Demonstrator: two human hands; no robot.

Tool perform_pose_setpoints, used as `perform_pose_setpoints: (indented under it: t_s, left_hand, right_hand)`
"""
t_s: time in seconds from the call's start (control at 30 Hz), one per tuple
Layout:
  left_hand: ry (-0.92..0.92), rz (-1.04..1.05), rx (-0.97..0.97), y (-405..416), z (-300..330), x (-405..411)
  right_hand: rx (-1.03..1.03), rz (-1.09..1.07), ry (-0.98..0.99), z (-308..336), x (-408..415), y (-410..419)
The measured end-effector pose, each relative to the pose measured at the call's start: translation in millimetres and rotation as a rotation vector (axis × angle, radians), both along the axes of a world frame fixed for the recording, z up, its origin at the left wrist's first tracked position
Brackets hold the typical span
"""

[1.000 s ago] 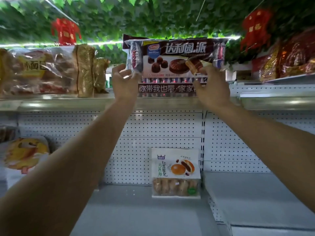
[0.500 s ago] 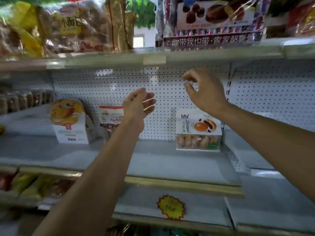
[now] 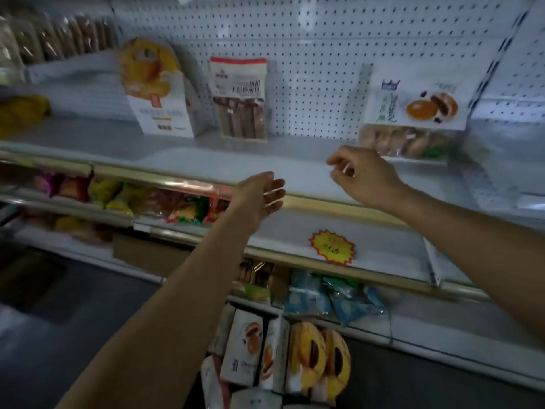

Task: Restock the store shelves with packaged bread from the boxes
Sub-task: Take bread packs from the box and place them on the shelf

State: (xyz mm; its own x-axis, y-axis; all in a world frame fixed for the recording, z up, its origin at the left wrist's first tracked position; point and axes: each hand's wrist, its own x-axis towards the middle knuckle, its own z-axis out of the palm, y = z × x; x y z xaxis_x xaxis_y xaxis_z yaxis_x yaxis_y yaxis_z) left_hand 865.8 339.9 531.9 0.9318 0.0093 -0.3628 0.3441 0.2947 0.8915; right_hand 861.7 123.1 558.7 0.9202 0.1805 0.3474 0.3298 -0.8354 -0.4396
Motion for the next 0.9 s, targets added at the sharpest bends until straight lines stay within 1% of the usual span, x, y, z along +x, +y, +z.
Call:
perform_pose_setpoints:
  t_s: [0.2, 0.3, 0.43, 0.5, 0.57, 0.67, 0.83, 0.9]
  left_hand:
    - [0.213, 0.075, -0.004, 21, -94, -28]
    - [0.291, 0.104, 0.015, 29, -140, -42]
    - [0.443, 0.138, 0.087, 36, -214, -73]
    - [0.528, 0.173, 0.089, 33, -254, -94]
    - [0.579, 0.184, 0.118, 26, -291, -116]
    - [0.644, 0.162, 0.213, 14, -348, -149]
    - [0.823, 0.085, 0.159, -2, -451, -187]
    - [0.821, 0.016, 0.250, -8, -491, -201]
  right_hand:
    - [0.016, 0.046, 0.370, -104, -15, 9]
    - [-0.033, 0.079, 0.497, -151, -23, 11]
    - [-0.025, 0.102, 0.697, -228, -41, 10]
    - [-0.024, 0.115, 0.790, -273, -53, 5]
    - [-0.003, 0.119, 0.888, -316, -69, -2]
    - [0.011, 0.101, 1.014, -379, -100, -17]
    - [0.013, 0.018, 1.152, -500, -156, -43]
    - [-0.032, -0.033, 1.213, -543, -174, -47]
